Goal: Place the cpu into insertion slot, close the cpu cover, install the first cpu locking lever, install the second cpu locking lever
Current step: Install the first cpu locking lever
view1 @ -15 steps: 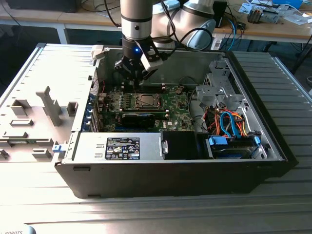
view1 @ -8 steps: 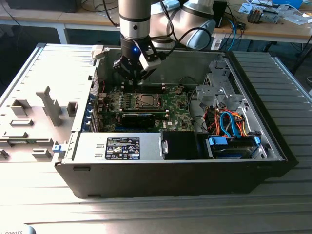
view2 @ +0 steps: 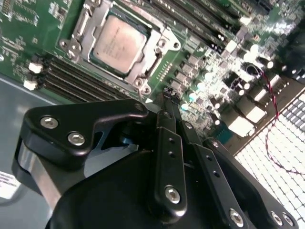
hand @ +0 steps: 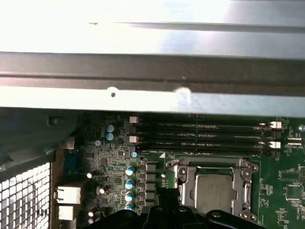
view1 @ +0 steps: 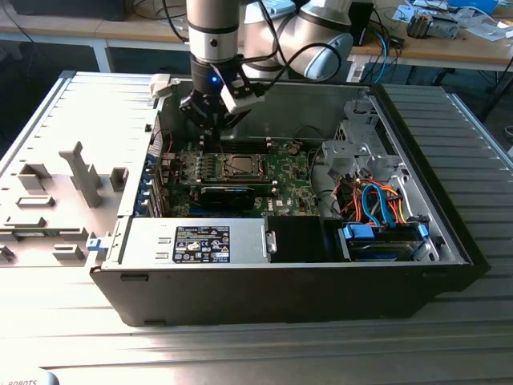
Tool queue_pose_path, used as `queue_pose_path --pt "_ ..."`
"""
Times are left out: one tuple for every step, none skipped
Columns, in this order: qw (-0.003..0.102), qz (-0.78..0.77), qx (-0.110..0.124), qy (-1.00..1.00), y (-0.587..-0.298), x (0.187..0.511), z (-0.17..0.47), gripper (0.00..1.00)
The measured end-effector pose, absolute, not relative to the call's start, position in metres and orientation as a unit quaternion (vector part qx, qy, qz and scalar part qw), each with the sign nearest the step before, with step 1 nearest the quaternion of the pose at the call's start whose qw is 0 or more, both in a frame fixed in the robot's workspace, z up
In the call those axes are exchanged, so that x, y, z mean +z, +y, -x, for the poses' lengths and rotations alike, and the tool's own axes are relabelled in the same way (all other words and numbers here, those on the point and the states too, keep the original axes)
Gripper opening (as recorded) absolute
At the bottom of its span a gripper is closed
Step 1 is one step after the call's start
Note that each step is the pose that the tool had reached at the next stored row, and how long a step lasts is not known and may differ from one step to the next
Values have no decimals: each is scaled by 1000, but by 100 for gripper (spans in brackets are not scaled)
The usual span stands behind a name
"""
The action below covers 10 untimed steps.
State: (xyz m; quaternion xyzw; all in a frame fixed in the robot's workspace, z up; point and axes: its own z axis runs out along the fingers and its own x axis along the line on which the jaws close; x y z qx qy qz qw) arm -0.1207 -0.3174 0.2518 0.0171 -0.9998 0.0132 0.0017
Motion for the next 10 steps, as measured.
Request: queue_pose_path --pt "2 -17 13 -1000 -315 252 123 11" --pt "1 -17 13 -1000 -314 252 126 11" --pt "1 -17 13 -1000 -313 252 127 11" --pt "1 -17 13 -1000 -311 252 129 11" --pt "1 -17 13 -1000 -310 252 130 11" --pt "1 -17 13 -1000 -309 252 132 11" --pt "1 -17 13 -1000 -307 252 133 11" --pt "1 -17 13 -1000 -306 252 134 11" --pt "1 -17 13 -1000 -305 252 134 11" --pt "1 -17 13 -1000 -301 252 134 11"
